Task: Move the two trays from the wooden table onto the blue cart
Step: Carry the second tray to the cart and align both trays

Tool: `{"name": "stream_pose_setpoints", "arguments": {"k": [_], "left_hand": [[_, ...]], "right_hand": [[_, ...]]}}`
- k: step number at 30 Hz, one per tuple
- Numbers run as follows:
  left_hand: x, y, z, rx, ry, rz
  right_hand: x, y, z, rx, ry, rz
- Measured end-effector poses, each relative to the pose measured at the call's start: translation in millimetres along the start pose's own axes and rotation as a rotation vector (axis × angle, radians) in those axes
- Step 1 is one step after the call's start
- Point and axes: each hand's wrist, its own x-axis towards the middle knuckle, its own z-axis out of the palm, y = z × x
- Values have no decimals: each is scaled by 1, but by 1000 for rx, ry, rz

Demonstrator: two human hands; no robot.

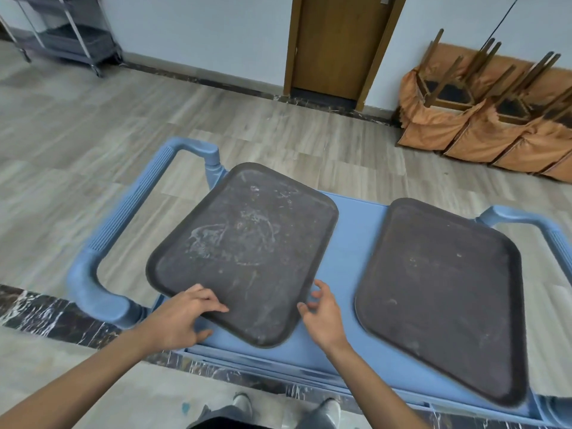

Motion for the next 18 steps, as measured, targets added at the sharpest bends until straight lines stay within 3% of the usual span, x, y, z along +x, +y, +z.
{"name": "stream_pose_setpoints", "arguments": {"k": [8, 18], "left_hand": [[-2, 1, 7, 102, 146, 57], [-8, 24, 7, 148, 201, 210]], "right_hand": [[-5, -2, 17, -36, 16, 55], [-9, -4, 12, -103, 127, 84]]}}
